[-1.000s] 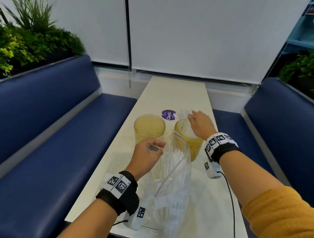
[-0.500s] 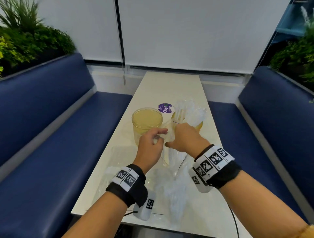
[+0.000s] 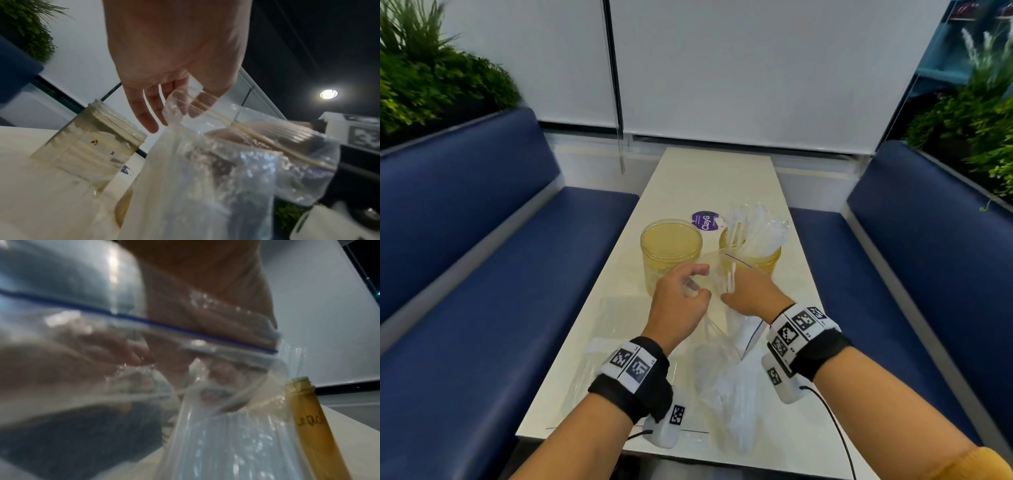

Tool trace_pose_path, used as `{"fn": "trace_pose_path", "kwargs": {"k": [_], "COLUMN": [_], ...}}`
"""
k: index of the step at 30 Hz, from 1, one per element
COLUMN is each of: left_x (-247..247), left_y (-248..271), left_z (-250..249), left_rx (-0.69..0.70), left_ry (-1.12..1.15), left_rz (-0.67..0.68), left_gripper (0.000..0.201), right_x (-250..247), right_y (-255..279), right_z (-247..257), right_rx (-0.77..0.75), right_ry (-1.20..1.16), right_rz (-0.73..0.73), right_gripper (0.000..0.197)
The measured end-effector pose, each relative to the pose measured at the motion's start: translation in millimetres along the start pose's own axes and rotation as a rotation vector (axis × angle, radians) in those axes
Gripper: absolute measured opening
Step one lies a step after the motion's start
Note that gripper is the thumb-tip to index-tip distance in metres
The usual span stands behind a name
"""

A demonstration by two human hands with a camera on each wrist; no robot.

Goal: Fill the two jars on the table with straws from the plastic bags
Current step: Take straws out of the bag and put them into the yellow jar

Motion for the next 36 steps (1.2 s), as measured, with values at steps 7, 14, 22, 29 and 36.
{"fn": "trace_pose_path", "kwargs": {"k": [7, 14, 22, 29, 36], "left_x": [18.0, 31.8, 29.6, 27.5, 22.7], "left_y": [4.3, 2.7, 2.1, -2.3, -5.6], "left_z": [11.7, 8.1, 3.2, -6.1, 5.6], "left_rx": [-0.029, -0.030, -0.040, -0.051, -0.087], "left_ry": [-0.085, -0.021, 0.133, 0.169, 0.247], "left_rz": [0.117, 0.107, -0.010, 0.019, -0.025], "left_gripper": [0.090, 0.062, 0.039, 0.028, 0.029], "right_x": [-55.9, -96.5, -136.7, -91.1, -79.0], "right_y": [33.0, 62.5, 61.2, 42.6, 35.7], "right_z": [35.9, 76.9, 84.0, 110.3, 71.0], "right_rx": [-0.140, -0.332, -0.502, -0.574, -0.459], "right_ry": [-0.151, -0.178, -0.417, -0.042, -0.661], "right_rz": [-0.131, -0.247, -0.535, -0.302, -0.388], "right_gripper": [0.026, 0.041, 0.038, 0.045, 0.077]}}
Point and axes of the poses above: each hand's wrist, its own y-axis away from the middle knuckle, its own x-axis out of the palm, z = x × y, the point moved 9 cm from there along -y, towards the middle knuckle, and after that the axes turned 3 degrees about -x, right-handed, at the moved point
